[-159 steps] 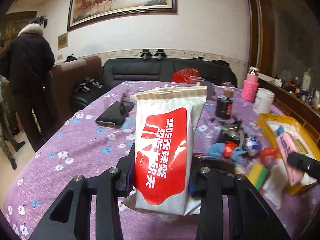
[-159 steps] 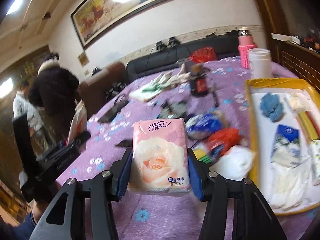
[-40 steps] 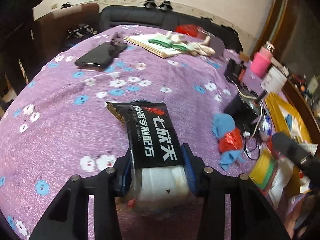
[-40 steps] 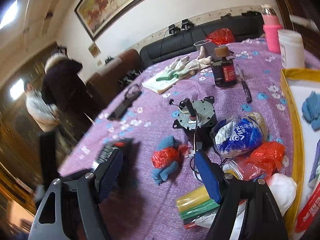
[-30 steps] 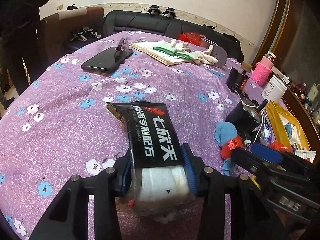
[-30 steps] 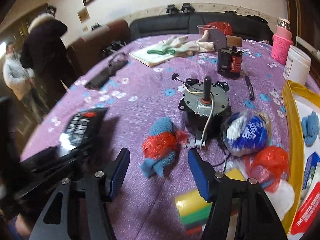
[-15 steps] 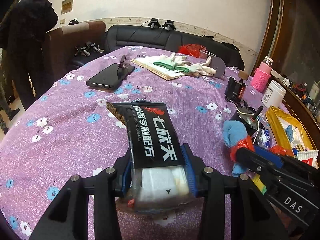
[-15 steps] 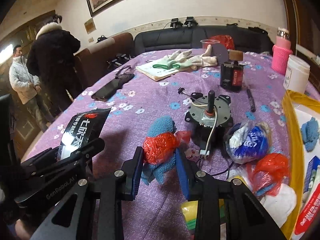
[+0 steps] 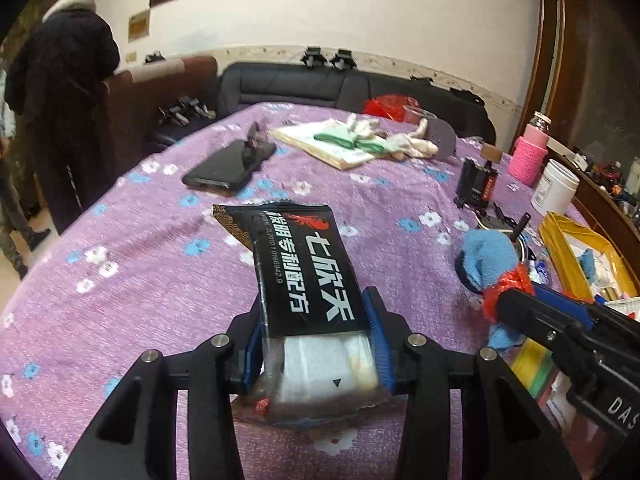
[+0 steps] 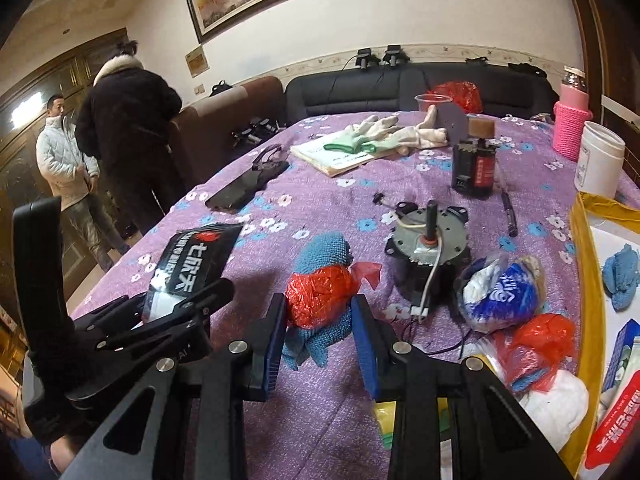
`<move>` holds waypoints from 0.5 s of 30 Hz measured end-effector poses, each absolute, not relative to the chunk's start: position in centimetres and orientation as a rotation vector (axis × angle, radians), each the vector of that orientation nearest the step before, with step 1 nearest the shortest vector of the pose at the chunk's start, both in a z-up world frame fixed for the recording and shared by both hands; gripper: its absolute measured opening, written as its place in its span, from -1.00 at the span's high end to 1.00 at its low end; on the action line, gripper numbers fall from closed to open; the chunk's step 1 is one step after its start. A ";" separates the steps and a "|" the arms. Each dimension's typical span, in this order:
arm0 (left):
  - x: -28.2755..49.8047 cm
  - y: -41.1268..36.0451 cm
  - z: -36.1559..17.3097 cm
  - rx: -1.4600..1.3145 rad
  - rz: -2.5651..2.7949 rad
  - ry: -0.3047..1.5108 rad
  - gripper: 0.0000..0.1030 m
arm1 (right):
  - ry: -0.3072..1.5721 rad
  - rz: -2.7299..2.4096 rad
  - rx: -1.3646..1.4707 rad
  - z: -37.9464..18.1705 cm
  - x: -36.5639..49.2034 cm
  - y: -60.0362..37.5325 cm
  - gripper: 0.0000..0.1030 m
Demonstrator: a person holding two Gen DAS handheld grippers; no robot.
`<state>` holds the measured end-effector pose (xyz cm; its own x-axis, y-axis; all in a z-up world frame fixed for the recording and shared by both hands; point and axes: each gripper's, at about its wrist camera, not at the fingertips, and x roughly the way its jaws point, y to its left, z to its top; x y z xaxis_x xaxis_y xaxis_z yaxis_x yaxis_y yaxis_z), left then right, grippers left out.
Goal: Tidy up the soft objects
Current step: 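Grasp the blue knitted toy in red mesh with the right gripper while the left holds the black pack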
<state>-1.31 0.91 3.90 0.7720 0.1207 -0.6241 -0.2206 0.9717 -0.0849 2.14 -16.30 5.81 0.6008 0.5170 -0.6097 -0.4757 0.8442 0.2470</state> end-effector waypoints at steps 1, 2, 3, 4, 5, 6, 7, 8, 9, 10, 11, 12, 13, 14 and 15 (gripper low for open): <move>-1.5 0.8 4.1 -0.145 0.200 0.649 0.15 | 0.727 0.572 0.066 5.8 2.2 -16.4 0.31; -1.7 0.7 4.3 -0.131 0.215 0.631 0.15 | 0.727 0.569 0.070 5.8 2.2 -16.5 0.31; -1.9 0.6 4.6 -0.115 0.230 0.612 0.15 | 0.727 0.566 0.070 5.8 2.2 -16.5 0.31; -2.1 0.4 4.8 -0.100 0.244 0.595 0.15 | 0.727 0.564 0.071 5.8 2.3 -16.5 0.31; -2.2 0.3 4.9 -0.089 0.251 0.585 0.15 | 0.727 0.561 0.072 5.8 2.3 -16.6 0.31; -2.4 0.1 5.1 -0.075 0.257 0.572 0.15 | 0.727 0.559 0.072 5.8 2.3 -16.6 0.31; -2.5 0.0 5.2 -0.066 0.260 0.566 0.15 | 0.728 0.558 0.070 5.7 2.3 -16.5 0.31; -2.5 -0.1 5.3 -0.058 0.262 0.561 0.15 | 0.728 0.556 0.070 5.7 2.3 -16.5 0.31; -2.6 -0.3 5.3 -0.049 0.265 0.556 0.15 | 0.725 0.553 0.070 5.7 2.3 -16.6 0.31; -2.7 -0.4 5.4 -0.041 0.266 0.552 0.15 | 0.723 0.552 0.069 5.7 2.3 -16.6 0.31; -2.7 -0.4 5.4 -0.037 0.267 0.550 0.15 | 0.721 0.550 0.067 5.7 2.3 -16.5 0.31; -2.7 -0.5 5.5 -0.034 0.268 0.547 0.15 | 0.718 0.546 0.063 5.7 2.3 -16.5 0.31; -2.8 -0.5 5.5 -0.032 0.267 0.545 0.15 | 0.716 0.543 0.060 5.7 2.3 -16.5 0.31; -2.8 -0.6 5.6 -0.031 0.265 0.544 0.15 | 0.715 0.542 0.055 5.8 2.2 -16.4 0.31; -2.7 -0.6 5.6 -0.030 0.263 0.545 0.15 | 0.712 0.539 0.052 5.7 2.2 -16.4 0.31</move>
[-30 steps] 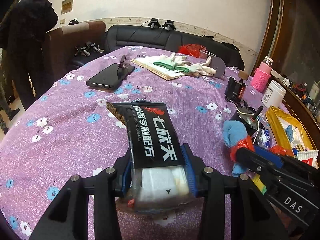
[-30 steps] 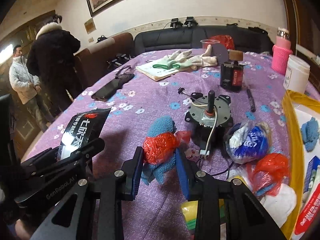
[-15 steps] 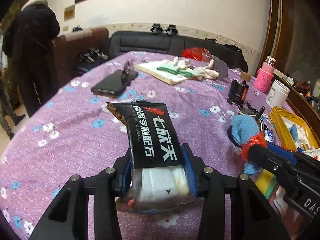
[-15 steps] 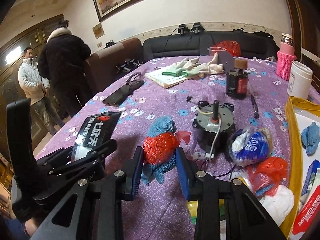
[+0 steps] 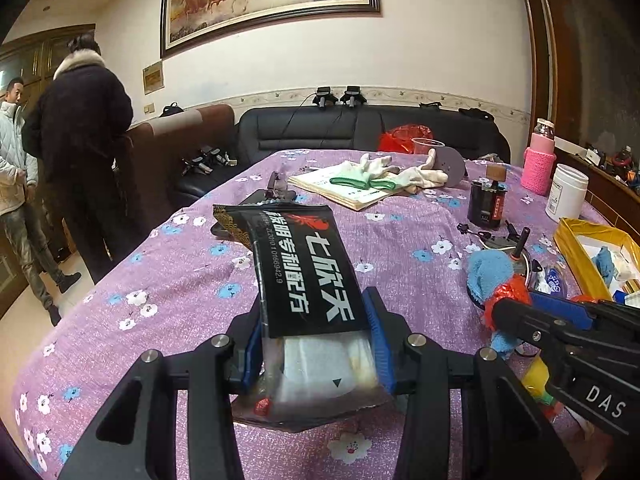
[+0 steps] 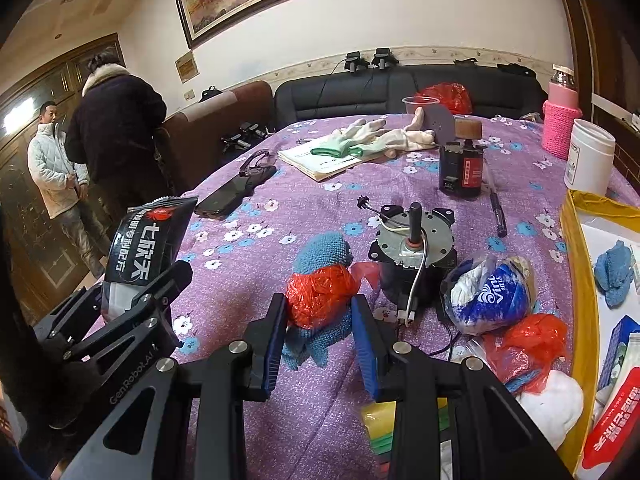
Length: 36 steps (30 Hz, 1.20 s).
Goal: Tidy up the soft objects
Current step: 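Grasp the blue knitted toy in red mesh with the right gripper while the left holds the black pack, then carry the black pack and knitted toy over the yellow-rimmed tray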
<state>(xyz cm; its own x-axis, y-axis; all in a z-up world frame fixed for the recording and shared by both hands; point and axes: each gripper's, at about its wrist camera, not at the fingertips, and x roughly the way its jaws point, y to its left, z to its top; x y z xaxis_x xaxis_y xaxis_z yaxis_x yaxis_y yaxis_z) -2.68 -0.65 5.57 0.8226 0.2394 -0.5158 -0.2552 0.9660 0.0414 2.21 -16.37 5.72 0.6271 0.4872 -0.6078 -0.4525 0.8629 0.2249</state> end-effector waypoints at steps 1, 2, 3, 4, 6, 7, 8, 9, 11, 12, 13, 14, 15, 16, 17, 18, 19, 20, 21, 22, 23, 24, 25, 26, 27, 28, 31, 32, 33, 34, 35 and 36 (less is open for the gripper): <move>-2.7 -0.7 5.6 -0.029 0.262 0.545 0.15 | 0.710 0.535 0.048 5.7 2.2 -16.3 0.31; -2.7 -0.7 5.6 -0.028 0.262 0.545 0.15 | 0.705 0.531 0.043 5.7 2.1 -16.3 0.31; -2.6 -0.7 5.6 -0.030 0.261 0.544 0.15 | 0.702 0.529 0.039 5.8 2.1 -16.3 0.31; -2.7 -0.7 5.6 -0.031 0.260 0.543 0.15 | 0.700 0.527 0.036 5.8 2.0 -16.3 0.31; -2.7 -0.7 5.6 -0.030 0.256 0.543 0.15 | 0.697 0.521 0.029 5.8 2.0 -16.2 0.31; -2.7 -0.8 5.6 -0.029 0.256 0.543 0.15 | 0.700 0.519 0.027 5.7 2.0 -16.2 0.31; -2.9 -0.8 5.6 -0.029 0.256 0.542 0.15 | 0.702 0.519 0.029 5.7 2.1 -16.2 0.31; -2.9 -0.8 5.6 -0.032 0.255 0.540 0.15 | 0.704 0.519 0.029 5.7 2.1 -16.2 0.31; -2.8 -0.8 5.6 -0.029 0.254 0.542 0.15 | 0.702 0.513 0.023 5.6 2.1 -16.2 0.31; -2.8 -0.9 5.6 -0.026 0.252 0.542 0.15 | 0.702 0.515 0.025 5.7 2.1 -16.2 0.31; -2.8 -0.9 5.7 -0.026 0.251 0.540 0.15 | 0.701 0.515 0.026 5.7 2.1 -16.2 0.31; -2.9 -1.0 5.7 -0.026 0.251 0.539 0.15 | 0.701 0.513 0.025 5.6 2.1 -16.2 0.31; -2.9 -1.0 5.7 -0.025 0.250 0.538 0.15 | 0.702 0.513 0.024 5.6 2.1 -16.2 0.31; -2.9 -1.0 5.7 -0.025 0.249 0.539 0.15 | 0.704 0.515 0.025 5.6 2.2 -16.2 0.31; -2.9 -1.0 5.7 -0.026 0.249 0.539 0.15 | 0.704 0.516 0.025 5.6 2.2 -16.2 0.31; -2.9 -1.0 5.7 -0.027 0.248 0.539 0.15 | 0.703 0.516 0.023 5.6 2.1 -16.1 0.31; -2.9 -1.0 5.7 -0.028 0.247 0.539 0.15 | 0.701 0.515 0.021 5.7 2.1 -16.1 0.31; -2.9 -1.0 5.7 -0.028 0.246 0.540 0.15 | 0.699 0.515 0.021 5.7 2.1 -16.1 0.31; -2.8 -1.1 5.7 -0.028 0.245 0.540 0.15 | 0.699 0.514 0.022 5.7 2.1 -16.1 0.31; -2.8 -1.1 5.7 -0.028 0.244 0.540 0.15 | 0.699 0.514 0.021 5.7 2.1 -16.1 0.31; -2.8 -1.1 5.7 -0.028 0.244 0.540 0.15 | 0.700 0.514 0.021 5.7 2.1 -16.1 0.31; -2.8 -1.2 5.7 -0.028 0.243 0.540 0.15 | 0.702 0.515 0.021 5.7 2.1 -16.1 0.31; -2.7 -1.2 5.7 -0.029 0.242 0.541 0.15 | 0.701 0.514 0.021 5.7 2.1 -16.1 0.31; -2.7 -1.2 5.7 -0.031 0.240 0.541 0.15 | 0.700 0.514 0.020 5.7 2.1 -16.1 0.31; -2.7 -1.1 5.7 -0.035 0.238 0.542 0.15 | 0.699 0.513 0.019 5.7 2.1 -16.1 0.31; -2.7 -1.1 5.7 -0.037 0.238 0.542 0.15 | 0.699 0.512 0.018 5.6 2.1 -16.1 0.31; -2.8 -1.1 5.7 -0.040 0.234 0.541 0.15 | 0.701 0.509 0.019 5.6 2.1 -16.1 0.31; -2.9 -1.0 5.7 -0.041 0.233 0.540 0.15 | 0.702 0.509 0.019 5.5 2.1 -16.1 0.31; -3.0 -1.0 5.7 -0.041 0.231 0.540 0.15 | 0.702 0.508 0.019 5.5 2.2 -16.1 0.31; -3.0 -1.0 5.7 -0.041 0.229 0.540 0.15 | 0.702 0.507 0.019 5.5 2.2 -16.1 0.31; -3.0 -1.0 5.7 -0.042 0.228 0.540 0.15 | 0.702 0.506 0.019 5.5 2.2 -16.1 0.31; -3.0 -1.0 5.7 -0.043 0.226 0.539 0.15 | 0.701 0.505 0.020 5.5 2.2 -16.1 0.31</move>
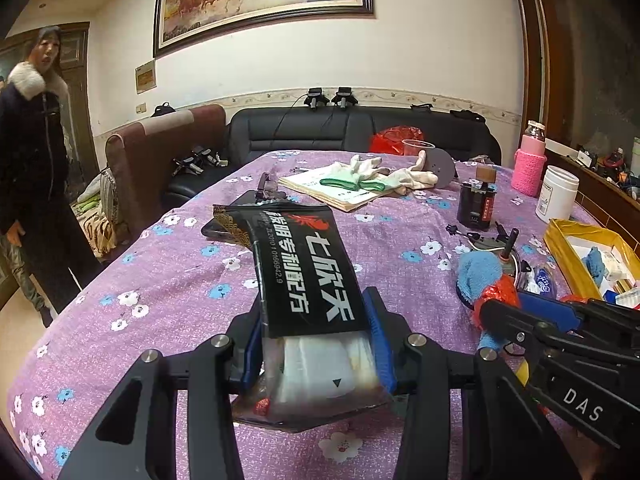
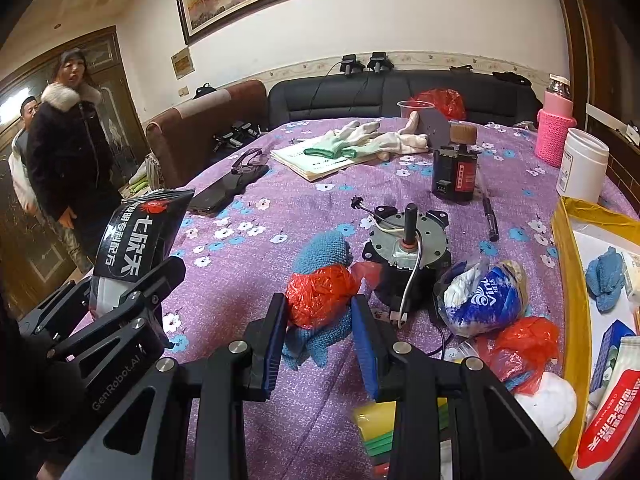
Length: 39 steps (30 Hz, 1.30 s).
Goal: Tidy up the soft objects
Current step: 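Carry the black pack and knitted toy over the yellow-rimmed tray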
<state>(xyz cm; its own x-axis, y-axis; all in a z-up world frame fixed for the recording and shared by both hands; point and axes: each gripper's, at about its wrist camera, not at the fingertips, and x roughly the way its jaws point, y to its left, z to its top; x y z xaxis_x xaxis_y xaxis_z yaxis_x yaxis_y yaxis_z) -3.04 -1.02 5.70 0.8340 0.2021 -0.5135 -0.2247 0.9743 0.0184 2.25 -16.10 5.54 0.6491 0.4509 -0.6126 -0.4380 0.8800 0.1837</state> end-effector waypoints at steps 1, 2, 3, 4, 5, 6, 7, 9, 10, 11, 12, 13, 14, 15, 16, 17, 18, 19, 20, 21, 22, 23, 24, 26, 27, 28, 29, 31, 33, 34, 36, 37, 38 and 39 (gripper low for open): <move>-3.1 -1.0 5.7 -0.044 0.225 0.539 0.15 | 0.701 0.504 0.022 5.6 2.3 -16.2 0.31; -3.1 -1.0 5.7 -0.045 0.223 0.539 0.15 | 0.701 0.503 0.027 5.6 2.3 -16.3 0.31; -3.1 -1.0 5.7 -0.048 0.220 0.540 0.15 | 0.700 0.501 0.029 5.6 2.3 -16.3 0.31; -3.1 -1.0 5.7 -0.050 0.218 0.542 0.15 | 0.700 0.498 0.030 5.7 2.4 -16.4 0.31; -3.1 -0.9 5.7 -0.053 0.213 0.546 0.15 | 0.702 0.494 0.035 5.7 2.4 -16.5 0.31; -3.1 -0.9 5.7 -0.059 0.206 0.549 0.15 | 0.703 0.490 0.041 5.7 2.5 -16.6 0.31; -3.1 -0.9 5.7 -0.062 0.201 0.551 0.15 | 0.705 0.486 0.047 5.8 2.6 -16.8 0.31; -3.2 -0.7 5.8 -0.068 0.193 0.556 0.15 | 0.706 0.476 0.070 6.3 2.7 -17.3 0.31; -3.2 -0.7 5.9 -0.071 0.187 0.558 0.15 | 0.706 0.476 0.080 6.5 2.7 -17.6 0.31; -3.3 -0.8 6.0 -0.073 0.182 0.560 0.15 | 0.701 0.477 0.097 7.0 2.6 -18.0 0.31; -3.4 -0.8 6.2 -0.077 0.176 0.567 0.15 | 0.692 0.476 0.109 7.5 2.4 -18.4 0.31; -3.5 -0.9 6.4 -0.086 0.164 0.574 0.15 | 0.682 0.474 0.117 7.9 2.2 -18.9 0.31; -3.7 -1.0 6.7 -0.093 0.152 0.575 0.15 | 0.671 0.471 0.123 8.3 1.9 -19.3 0.31; -4.0 -1.5 7.1 -0.094 0.137 0.574 0.15 | 0.655 0.463 0.130 8.8 1.5 -20.1 0.31; -4.1 -1.9 7.4 -0.087 0.127 0.572 0.15 | 0.644 0.455 0.138 9.1 1.2 -20.8 0.31; -4.2 -2.4 7.6 -0.080 0.116 0.569 0.15 | 0.633 0.444 0.150 9.5 0.9 -21.7 0.31; -4.4 -3.3 8.0 -0.070 0.094 0.569 0.15 | 0.627 0.435 0.163 9.7 0.8 -22.5 0.31; -4.4 -3.9 8.2 -0.066 0.079 0.570 0.15 | 0.623 0.428 0.174 9.9 0.8 -23.3 0.31; -4.4 -5.0 8.5 -0.061 0.049 0.575 0.15 | 0.614 0.417 0.189 10.1 0.6 -24.3 0.31; -4.3 -5.5 8.6 -0.059 0.033 0.579 0.15 | 0.604 0.401 0.202 10.3 0.5 -25.4 0.31; -4.2 -6.7 8.8 -0.053 0.004 0.586 0.15 | 0.592 0.378 0.217 10.5 0.3 -26.6 0.31; -4.1 -7.7 8.9 -0.046 -0.018 0.592 0.15 | 0.581 0.352 0.237 10.6 0.3 -28.2 0.31; -4.0 -8.7 9.0 -0.039 -0.042 0.600 0.15 | 0.576 0.332 0.254 10.7 0.3 -29.4 0.32; -3.5 -10.5 9.1 -0.035 -0.091 0.623 0.15 | 0.574 0.292 0.285 10.8 0.5 -31.8 0.32; -3.1 -11.9 9.2 -0.040 -0.130 0.641 0.15 | 0.573 0.267 0.305 10.9 0.6 -33.3 0.32; -2.7 -12.8 9.2 -0.043 -0.155 0.655 0.15 | 0.572 0.247 0.318 10.9 0.7 -34.4 0.32; -2.4 -13.8 9.2 -0.047 -0.184 0.669 0.15 | 0.573 0.228 0.325 11.0 0.8 -35.4 0.32; -1.7 -16.3 9.1 -0.053 -0.247 0.702 0.15 | 0.578 0.174 0.326 11.2 1.1 -37.9 0.32; -0.9 -18.8 9.0 -0.050 -0.301 0.731 0.15 | 0.593 0.133 0.320 11.3 1.6 -40.1 0.32; -0.8 -19.8 8.9 -0.050 -0.325 0.742 0.15 | 0.610 0.120 0.310 11.3 2.0 -40.8 0.32; -0.6 -22.2 8.7 -0.040 -0.375 0.763 0.15 | 0.647 0.073 0.287 11.2 3.0 -42.8 0.32; -0.6 -23.6 8.5 -0.027 -0.405 0.773 0.15 | 0.658 0.057 0.280 11.2 3.3 -43.5 0.32; -0.6 -24.6 8.4 -0.017 -0.429 0.780 0.15 | 0.675 0.042 0.265 11.1 3.8 -44.0 0.32; -0.7 -25.9 8.1 -0.007 -0.455 0.789 0.15 | 0.696 0.024 0.252 11.1 4.2 -44.9 0.32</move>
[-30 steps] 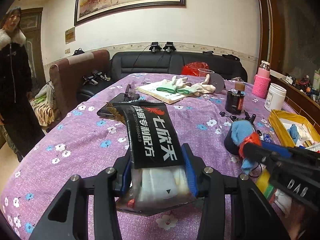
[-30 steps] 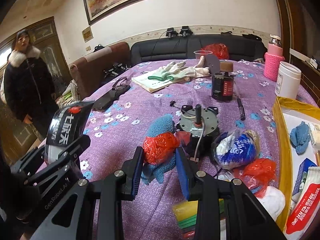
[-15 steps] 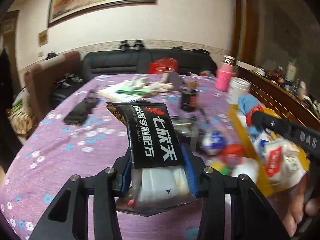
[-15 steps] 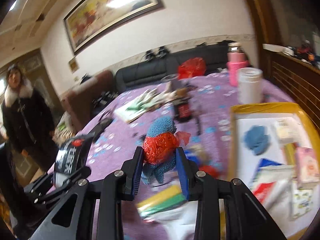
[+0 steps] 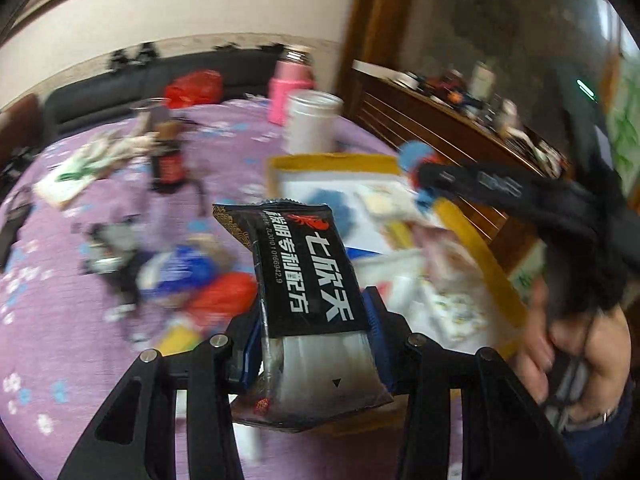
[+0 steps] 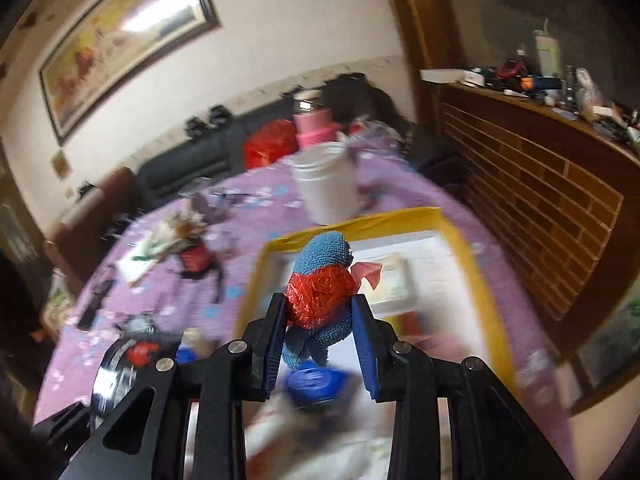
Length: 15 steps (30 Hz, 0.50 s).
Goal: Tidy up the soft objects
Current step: 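Carry the black pack and knitted toy over the yellow-rimmed tray, then open the left gripper over the tray while the right releases the knitted toy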
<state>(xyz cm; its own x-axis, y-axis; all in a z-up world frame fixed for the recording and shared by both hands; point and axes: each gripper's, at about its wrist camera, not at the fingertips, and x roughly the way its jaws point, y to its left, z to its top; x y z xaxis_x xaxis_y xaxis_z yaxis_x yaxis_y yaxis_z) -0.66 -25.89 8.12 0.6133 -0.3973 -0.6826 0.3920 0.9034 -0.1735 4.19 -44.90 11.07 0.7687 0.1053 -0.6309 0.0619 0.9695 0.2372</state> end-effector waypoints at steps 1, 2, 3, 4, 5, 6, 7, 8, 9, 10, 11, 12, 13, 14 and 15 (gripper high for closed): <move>-0.7 -27.1 7.9 0.004 -0.478 0.798 0.15 | 0.703 0.016 0.251 11.0 4.5 -45.4 0.32; -0.8 -27.9 7.7 0.013 -0.495 0.804 0.15 | 0.721 0.008 0.246 10.9 5.1 -46.0 0.32; -0.7 -29.0 7.4 0.028 -0.518 0.817 0.15 | 0.744 0.004 0.238 10.8 5.7 -46.2 0.32; -0.7 -29.8 7.2 0.037 -0.529 0.823 0.15 | 0.757 0.009 0.242 10.6 6.2 -46.8 0.32; -0.6 -30.5 7.0 0.045 -0.538 0.826 0.15 | 0.764 0.013 0.246 10.5 6.6 -47.1 0.32; -0.6 -31.3 6.9 0.059 -0.544 0.829 0.15 | 0.791 0.012 0.236 10.3 7.4 -47.3 0.32; -0.6 -31.7 6.8 0.066 -0.550 0.834 0.15 | 0.804 0.012 0.232 10.0 7.8 -47.5 0.32; -0.5 -32.3 6.7 0.070 -0.558 0.839 0.15 | 0.813 0.017 0.238 9.8 8.2 -47.6 0.32; -0.3 -32.8 6.5 0.072 -0.563 0.839 0.15 | 0.831 0.025 0.245 9.4 8.8 -47.9 0.32; -0.3 -33.0 6.5 0.073 -0.563 0.838 0.15 | 0.846 0.030 0.245 9.1 9.1 -47.9 0.32; -0.3 -33.1 6.4 0.074 -0.560 0.836 0.15 | 0.855 0.033 0.247 8.8 9.3 -48.0 0.32; -0.2 -33.2 6.4 0.070 -0.560 0.836 0.15 | 0.860 0.028 0.249 8.5 9.2 -48.0 0.31; -0.1 -33.2 6.3 0.069 -0.557 0.835 0.14 | 0.865 0.026 0.250 8.3 9.3 -48.1 0.30; 0.0 -33.3 6.3 0.069 -0.552 0.835 0.12 | 0.870 0.026 0.251 8.2 9.4 -48.1 0.30; 0.1 -33.1 6.3 0.067 -0.549 0.835 0.11 | 0.876 0.026 0.256 7.9 9.4 -48.2 0.30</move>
<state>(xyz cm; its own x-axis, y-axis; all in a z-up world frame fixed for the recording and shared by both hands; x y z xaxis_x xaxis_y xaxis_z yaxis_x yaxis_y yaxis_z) 0.09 -33.13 6.30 0.5409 -0.4360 -0.7192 0.4874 0.8594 -0.1544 9.40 -48.16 7.92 0.6420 0.1275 -0.7560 0.0817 0.9691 0.2328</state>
